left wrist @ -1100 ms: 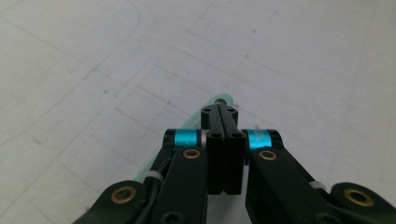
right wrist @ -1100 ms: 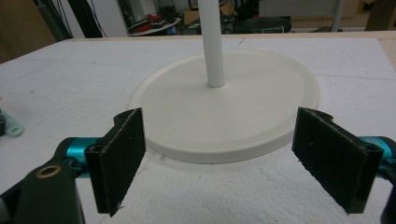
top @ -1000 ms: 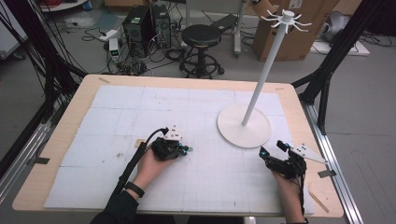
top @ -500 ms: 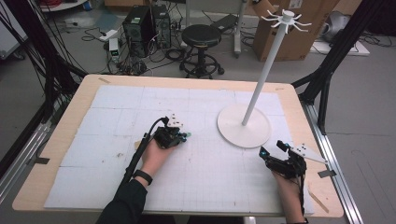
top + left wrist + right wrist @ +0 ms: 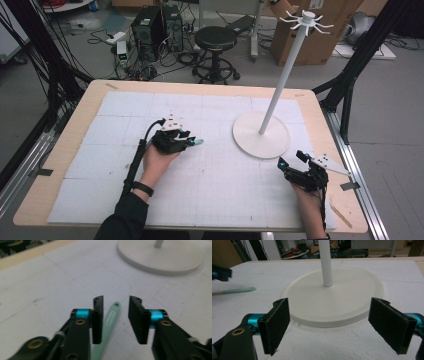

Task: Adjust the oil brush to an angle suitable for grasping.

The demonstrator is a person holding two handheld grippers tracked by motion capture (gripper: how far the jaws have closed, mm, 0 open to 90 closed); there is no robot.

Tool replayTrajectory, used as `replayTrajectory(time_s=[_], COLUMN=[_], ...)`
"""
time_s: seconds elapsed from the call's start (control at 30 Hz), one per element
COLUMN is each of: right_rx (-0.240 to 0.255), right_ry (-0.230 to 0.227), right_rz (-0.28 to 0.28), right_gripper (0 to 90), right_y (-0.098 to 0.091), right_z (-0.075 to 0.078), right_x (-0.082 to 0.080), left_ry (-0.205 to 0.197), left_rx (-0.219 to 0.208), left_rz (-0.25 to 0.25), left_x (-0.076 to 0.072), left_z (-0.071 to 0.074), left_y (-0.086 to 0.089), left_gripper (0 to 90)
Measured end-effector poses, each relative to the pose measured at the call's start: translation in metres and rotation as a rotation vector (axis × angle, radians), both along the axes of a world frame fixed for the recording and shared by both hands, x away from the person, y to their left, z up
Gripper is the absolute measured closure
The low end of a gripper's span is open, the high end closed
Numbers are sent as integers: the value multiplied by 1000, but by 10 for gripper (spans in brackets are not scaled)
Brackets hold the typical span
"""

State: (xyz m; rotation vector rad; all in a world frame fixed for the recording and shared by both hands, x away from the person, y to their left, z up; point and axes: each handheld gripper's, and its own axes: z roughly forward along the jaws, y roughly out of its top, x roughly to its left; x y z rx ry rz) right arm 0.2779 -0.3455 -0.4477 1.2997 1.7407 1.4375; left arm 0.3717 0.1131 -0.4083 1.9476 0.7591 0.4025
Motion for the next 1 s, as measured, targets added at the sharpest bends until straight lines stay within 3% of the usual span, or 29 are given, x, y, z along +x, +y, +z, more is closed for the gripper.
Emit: replayTrajectory(time_s=[0.07, 0.2, 0.37, 0.43, 0.53, 0.6, 0.67, 0.83, 1.0], right_rx=[5, 0, -35, -77, -93, -78, -61, -51, -38], right_ry=[0, 3, 44, 46, 39, 37, 36, 15, 20], right_rz=[-2, 1, 44, 60, 63, 63, 60, 59, 53], right_gripper=[166, 167, 199, 199, 199, 199, 194, 188, 188], right_y=[0, 0, 3, 5, 6, 5, 3, 2, 1], right_z=[0, 0, 1, 1, 2, 2, 2, 1, 1], right_x=[0, 1, 6, 7, 7, 7, 6, 5, 5], left_ry=[-23, -33, -39, -44, -69, -63, -89, -101, -98], left_rx=[-48, -127, -180, -217, -265, -271, -264, -246, -259], left_rz=[6, 31, 63, 67, 82, 80, 76, 62, 90], left_x=[-8, -19, -30, -34, -39, -41, -44, -50, -51], left_z=[7, 14, 5, 0, -7, -8, -7, -11, -16], left_y=[18, 63, 116, 134, 155, 164, 171, 190, 199], left_gripper=[459, 354, 189, 172, 172, 172, 172, 147, 127])
